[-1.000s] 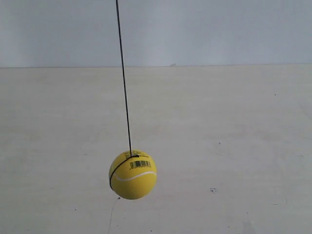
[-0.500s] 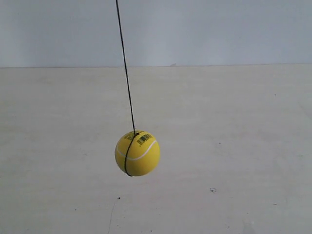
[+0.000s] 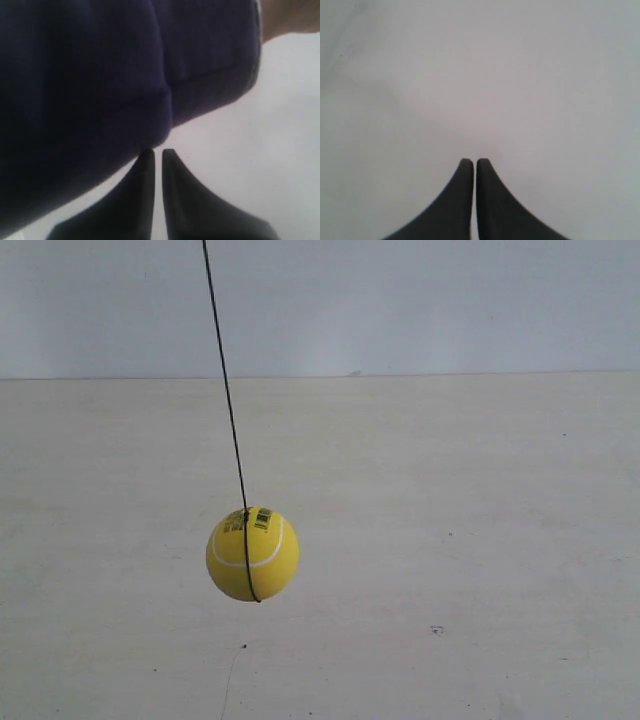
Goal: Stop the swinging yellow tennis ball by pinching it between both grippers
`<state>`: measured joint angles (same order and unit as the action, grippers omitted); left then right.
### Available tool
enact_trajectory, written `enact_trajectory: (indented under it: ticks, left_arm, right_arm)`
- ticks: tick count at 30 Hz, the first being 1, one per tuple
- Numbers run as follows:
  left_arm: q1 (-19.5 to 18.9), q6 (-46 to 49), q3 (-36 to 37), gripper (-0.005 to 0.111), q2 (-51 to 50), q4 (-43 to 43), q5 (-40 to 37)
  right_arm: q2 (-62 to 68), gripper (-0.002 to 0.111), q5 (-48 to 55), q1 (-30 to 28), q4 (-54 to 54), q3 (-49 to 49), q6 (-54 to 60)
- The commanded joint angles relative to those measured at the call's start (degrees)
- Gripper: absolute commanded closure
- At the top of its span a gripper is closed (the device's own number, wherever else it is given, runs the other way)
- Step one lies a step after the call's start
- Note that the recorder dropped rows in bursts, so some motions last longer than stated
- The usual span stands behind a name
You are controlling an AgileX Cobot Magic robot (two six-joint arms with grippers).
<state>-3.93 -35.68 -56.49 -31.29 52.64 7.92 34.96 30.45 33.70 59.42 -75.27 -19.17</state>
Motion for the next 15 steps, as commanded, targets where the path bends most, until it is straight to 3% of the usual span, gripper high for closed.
enact_trajectory:
  ticks: [1,5,10,15]
  left_arm:
    - [1.91,0.03,-0.27,0.102,3.29,3.75,-3.30]
    - [6.25,0.03,-0.27,0.102,4.02,4.12,-7.92]
    - [10.46,0.99,0.93,0.102,4.25,4.12,-16.20]
    - [11.18,2.03,6.90,0.102,9.11,4.12,-9.82]
  right_arm:
    - [-3.25,0.108,-2.94,0.11,-0.20,4.32,9.54]
    - [-7.16,0.108,-3.29,0.19,-0.60,8.25,15.98]
    - [-13.14,0.108,-5.69,2.86,-2.02,12.87,12.19]
    - [-20.24,0.108,-5.79,2.85,0.79,19.28,10.65]
